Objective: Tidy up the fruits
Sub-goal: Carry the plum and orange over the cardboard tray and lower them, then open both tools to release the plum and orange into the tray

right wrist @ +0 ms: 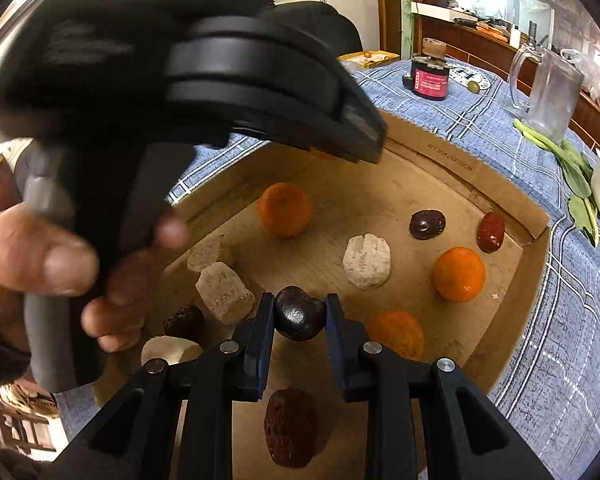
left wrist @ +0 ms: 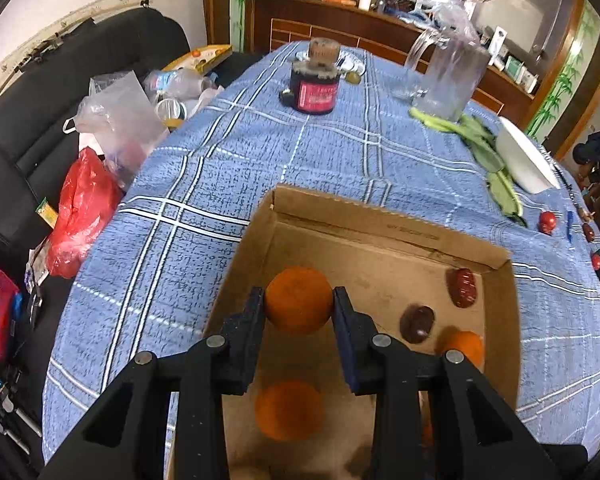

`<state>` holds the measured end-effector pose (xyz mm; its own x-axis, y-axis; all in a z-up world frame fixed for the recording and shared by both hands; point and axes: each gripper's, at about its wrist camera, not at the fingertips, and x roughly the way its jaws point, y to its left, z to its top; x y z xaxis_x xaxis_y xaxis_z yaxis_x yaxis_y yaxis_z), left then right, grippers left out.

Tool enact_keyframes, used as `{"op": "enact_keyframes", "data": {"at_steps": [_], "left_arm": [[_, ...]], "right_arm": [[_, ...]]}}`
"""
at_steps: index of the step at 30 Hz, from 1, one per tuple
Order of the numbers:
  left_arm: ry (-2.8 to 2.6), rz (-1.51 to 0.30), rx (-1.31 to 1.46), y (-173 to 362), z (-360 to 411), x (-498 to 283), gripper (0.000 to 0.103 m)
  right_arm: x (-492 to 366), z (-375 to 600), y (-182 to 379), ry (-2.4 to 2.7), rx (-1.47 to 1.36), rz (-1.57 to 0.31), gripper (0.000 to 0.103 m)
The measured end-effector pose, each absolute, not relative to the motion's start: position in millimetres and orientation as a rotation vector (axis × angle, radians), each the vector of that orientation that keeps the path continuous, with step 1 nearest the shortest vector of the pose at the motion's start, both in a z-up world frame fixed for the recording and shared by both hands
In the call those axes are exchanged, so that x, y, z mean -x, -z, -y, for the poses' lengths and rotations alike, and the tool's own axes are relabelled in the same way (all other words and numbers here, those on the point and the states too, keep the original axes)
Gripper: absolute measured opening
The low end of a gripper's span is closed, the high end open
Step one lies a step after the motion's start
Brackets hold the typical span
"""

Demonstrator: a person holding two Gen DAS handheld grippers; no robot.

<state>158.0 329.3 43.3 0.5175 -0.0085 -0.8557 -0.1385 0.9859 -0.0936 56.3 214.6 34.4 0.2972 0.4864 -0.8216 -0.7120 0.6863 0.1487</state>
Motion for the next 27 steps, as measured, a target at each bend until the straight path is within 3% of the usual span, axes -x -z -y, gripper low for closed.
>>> {"op": "enact_keyframes", "data": {"at_steps": [14, 16, 19, 27], "left_arm": [[-0.087, -1.08, 0.162, -25.2, -330.5, -168.6, 0.036], [-0.088, -1.08, 0.163, -26.1, -329.6, -167.7, 0.04], [-0.093, -1.074, 0.16, -28.5, -327.9, -165.3, 0.044], [-0.108, -1.027, 0.178, -43.4, -329.7, -150.1, 0.054]], "right_arm": [[-63.3, -218.4, -25.6, -0.768, 0.28, -1.001, 0.029], [-64.6, -217.8, -26.0, -0.762, 0.274, -1.007, 0.032], [-58.1, -214.5, -29.8, -0.753, 0.269, -0.999, 0.048], [-45.7, -196.2, -47.7, -0.694, 0.22, -0.975, 0.05]]}}
